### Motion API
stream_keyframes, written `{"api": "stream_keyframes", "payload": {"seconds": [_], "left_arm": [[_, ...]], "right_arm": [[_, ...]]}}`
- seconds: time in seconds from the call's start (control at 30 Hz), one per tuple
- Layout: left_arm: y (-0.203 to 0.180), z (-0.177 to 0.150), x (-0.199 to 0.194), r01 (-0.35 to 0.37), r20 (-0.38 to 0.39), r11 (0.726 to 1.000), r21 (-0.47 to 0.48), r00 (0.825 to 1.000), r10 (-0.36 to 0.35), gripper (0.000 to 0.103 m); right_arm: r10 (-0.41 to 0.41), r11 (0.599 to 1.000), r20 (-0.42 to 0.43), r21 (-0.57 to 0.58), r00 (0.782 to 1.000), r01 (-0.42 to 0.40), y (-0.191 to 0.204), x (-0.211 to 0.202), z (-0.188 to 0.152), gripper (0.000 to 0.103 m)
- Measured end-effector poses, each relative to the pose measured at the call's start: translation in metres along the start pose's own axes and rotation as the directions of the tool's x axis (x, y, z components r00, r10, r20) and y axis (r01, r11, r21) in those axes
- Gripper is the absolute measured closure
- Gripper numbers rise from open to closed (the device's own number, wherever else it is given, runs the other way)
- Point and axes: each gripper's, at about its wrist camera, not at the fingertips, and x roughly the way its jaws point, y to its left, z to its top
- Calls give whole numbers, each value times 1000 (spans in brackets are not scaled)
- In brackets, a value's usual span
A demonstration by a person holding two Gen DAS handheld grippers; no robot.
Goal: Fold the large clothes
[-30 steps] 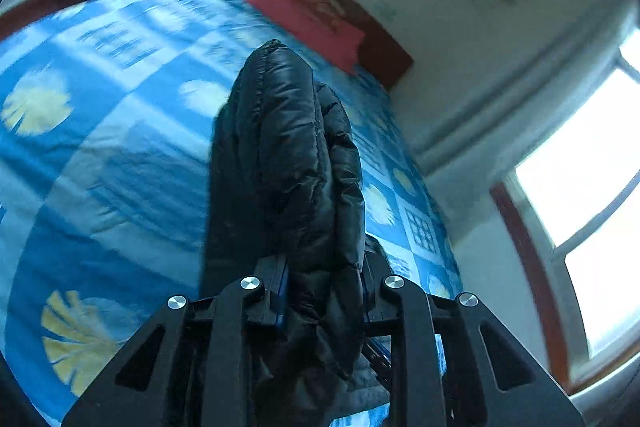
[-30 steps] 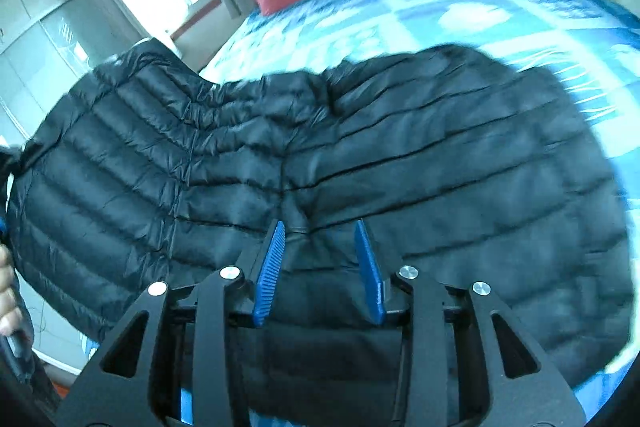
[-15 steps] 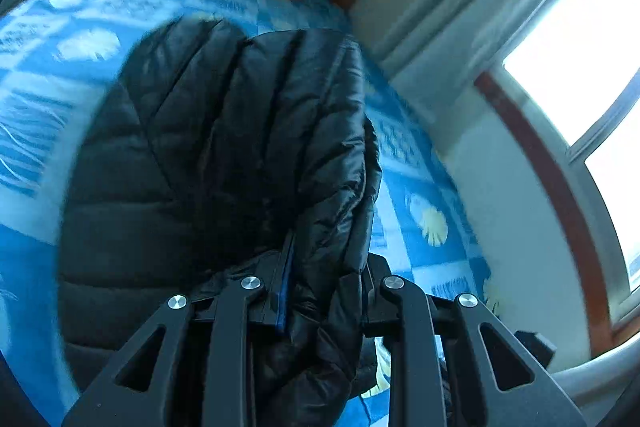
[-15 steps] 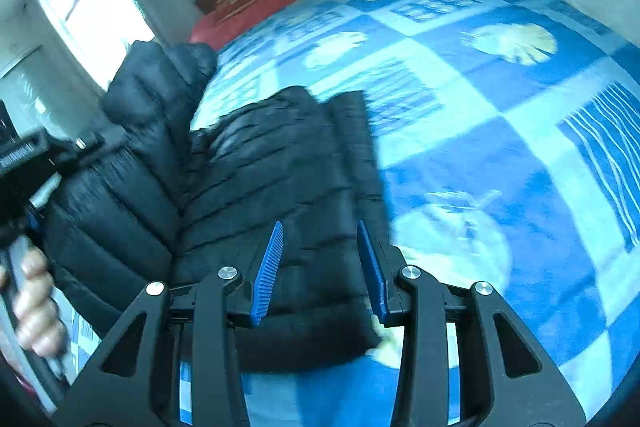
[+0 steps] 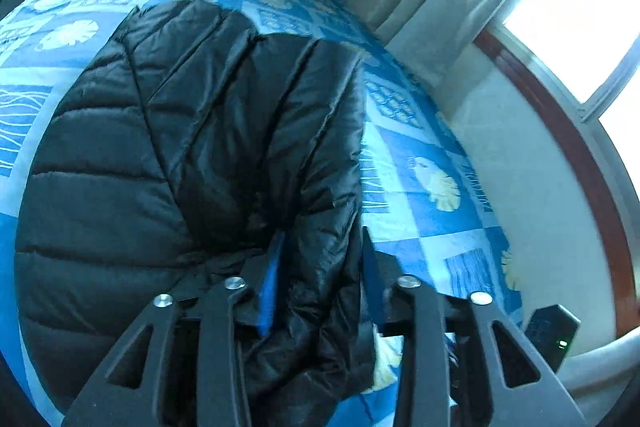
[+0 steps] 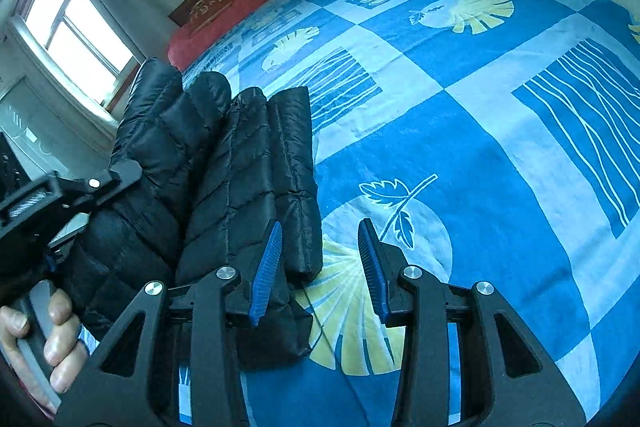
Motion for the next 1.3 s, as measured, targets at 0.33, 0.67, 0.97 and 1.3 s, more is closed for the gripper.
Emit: {"api": "stream_keyframes", "payload": {"seconds": [0.33,0.67,0.97,1.3], "left_arm": [[-9,-1,-64,86,100,995,58,991,-91,52],[84,3,-112,-46,213,997,-54,975,56,52],[140,-22,-93,-48,142,988,-145,987,69,52],[127,-28,-23,-135,46,990,-30,990,136,47]], "right_arm": [[49,998,36,-49,998,-48,39,-14,14,54],[154,985,-97,-66,983,-160,116,25,33,28],[-20,992,-55,-127,998,12,81,34,40,83],[8,999,-138,-49,990,-15,26,81,28,82]]}}
